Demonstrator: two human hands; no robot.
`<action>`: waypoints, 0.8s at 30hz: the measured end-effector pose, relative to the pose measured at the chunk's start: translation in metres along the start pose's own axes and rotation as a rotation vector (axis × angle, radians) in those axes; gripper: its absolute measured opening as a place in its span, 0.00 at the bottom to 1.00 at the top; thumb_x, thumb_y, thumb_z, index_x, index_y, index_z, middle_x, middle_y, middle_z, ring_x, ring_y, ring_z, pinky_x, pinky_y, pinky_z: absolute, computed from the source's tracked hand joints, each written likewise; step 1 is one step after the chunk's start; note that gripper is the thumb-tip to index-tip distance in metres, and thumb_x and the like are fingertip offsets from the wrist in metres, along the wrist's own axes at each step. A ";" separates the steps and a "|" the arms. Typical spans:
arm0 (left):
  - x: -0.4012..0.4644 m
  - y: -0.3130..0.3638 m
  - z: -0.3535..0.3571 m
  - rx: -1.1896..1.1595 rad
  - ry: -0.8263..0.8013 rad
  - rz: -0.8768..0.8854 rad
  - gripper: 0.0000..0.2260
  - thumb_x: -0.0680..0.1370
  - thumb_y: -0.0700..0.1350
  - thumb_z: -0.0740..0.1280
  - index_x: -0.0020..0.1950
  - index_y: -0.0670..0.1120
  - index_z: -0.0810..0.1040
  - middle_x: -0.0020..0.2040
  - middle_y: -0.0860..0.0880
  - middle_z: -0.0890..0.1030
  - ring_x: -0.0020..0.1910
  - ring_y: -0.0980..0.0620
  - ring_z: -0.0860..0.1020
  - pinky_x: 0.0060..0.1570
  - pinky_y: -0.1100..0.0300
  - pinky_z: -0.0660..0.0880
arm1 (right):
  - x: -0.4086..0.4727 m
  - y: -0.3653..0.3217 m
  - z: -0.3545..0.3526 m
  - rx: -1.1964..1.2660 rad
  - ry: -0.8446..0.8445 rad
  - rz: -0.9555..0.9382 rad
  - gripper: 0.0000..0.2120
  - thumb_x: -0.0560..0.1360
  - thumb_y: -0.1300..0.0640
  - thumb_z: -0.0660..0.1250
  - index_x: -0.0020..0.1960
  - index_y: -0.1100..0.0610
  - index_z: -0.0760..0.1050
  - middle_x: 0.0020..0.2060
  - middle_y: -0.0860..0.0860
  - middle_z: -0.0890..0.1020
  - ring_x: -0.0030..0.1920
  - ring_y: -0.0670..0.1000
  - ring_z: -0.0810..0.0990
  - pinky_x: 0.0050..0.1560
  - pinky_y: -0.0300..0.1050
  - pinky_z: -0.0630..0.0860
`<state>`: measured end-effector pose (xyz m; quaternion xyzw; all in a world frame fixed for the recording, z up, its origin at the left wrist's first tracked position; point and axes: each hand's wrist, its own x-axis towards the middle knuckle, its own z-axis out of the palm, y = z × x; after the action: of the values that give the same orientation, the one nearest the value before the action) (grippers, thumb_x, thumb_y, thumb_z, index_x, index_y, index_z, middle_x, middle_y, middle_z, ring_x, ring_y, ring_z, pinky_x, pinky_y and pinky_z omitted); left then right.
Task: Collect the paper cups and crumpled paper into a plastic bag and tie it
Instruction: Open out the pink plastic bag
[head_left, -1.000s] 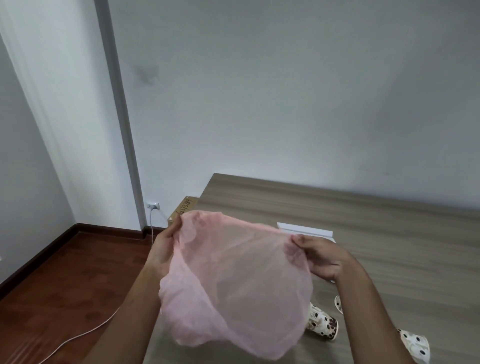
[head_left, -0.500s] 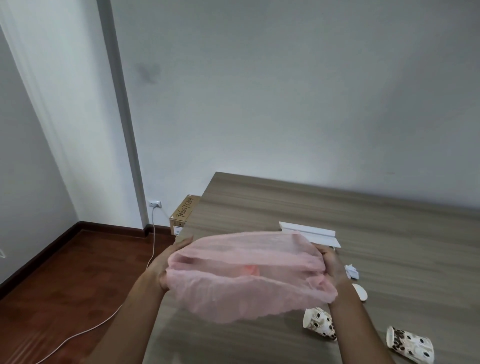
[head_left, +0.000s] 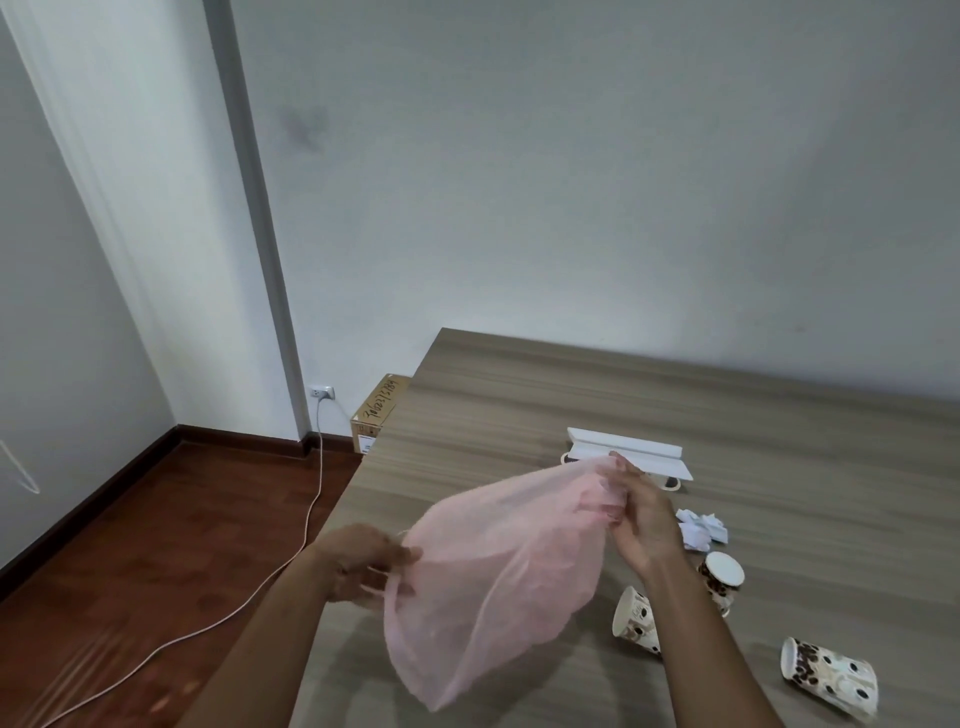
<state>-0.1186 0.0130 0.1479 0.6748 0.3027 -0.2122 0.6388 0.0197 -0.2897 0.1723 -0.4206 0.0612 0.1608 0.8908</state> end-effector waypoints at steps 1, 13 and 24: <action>0.002 -0.001 0.001 -0.071 0.041 0.050 0.20 0.74 0.39 0.73 0.62 0.30 0.75 0.48 0.37 0.83 0.43 0.42 0.83 0.46 0.46 0.81 | 0.002 0.002 -0.004 -0.147 0.030 -0.039 0.16 0.68 0.61 0.76 0.54 0.60 0.76 0.42 0.54 0.82 0.34 0.50 0.82 0.31 0.42 0.78; 0.002 0.024 0.025 -0.587 0.118 0.344 0.08 0.82 0.46 0.63 0.52 0.42 0.78 0.45 0.43 0.85 0.42 0.47 0.83 0.38 0.53 0.81 | -0.044 0.045 -0.006 -1.309 0.047 0.356 0.18 0.63 0.52 0.80 0.49 0.55 0.80 0.43 0.52 0.85 0.41 0.52 0.83 0.38 0.49 0.81; -0.001 -0.012 0.020 -0.100 0.298 0.044 0.56 0.57 0.61 0.82 0.75 0.40 0.61 0.72 0.38 0.66 0.66 0.33 0.70 0.53 0.39 0.76 | -0.044 0.082 -0.011 -0.244 0.190 0.269 0.05 0.77 0.70 0.61 0.48 0.66 0.76 0.35 0.59 0.83 0.33 0.53 0.83 0.34 0.46 0.83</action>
<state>-0.1255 -0.0072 0.1382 0.6724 0.3896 -0.0803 0.6242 -0.0490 -0.2595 0.1162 -0.5266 0.1804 0.2442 0.7940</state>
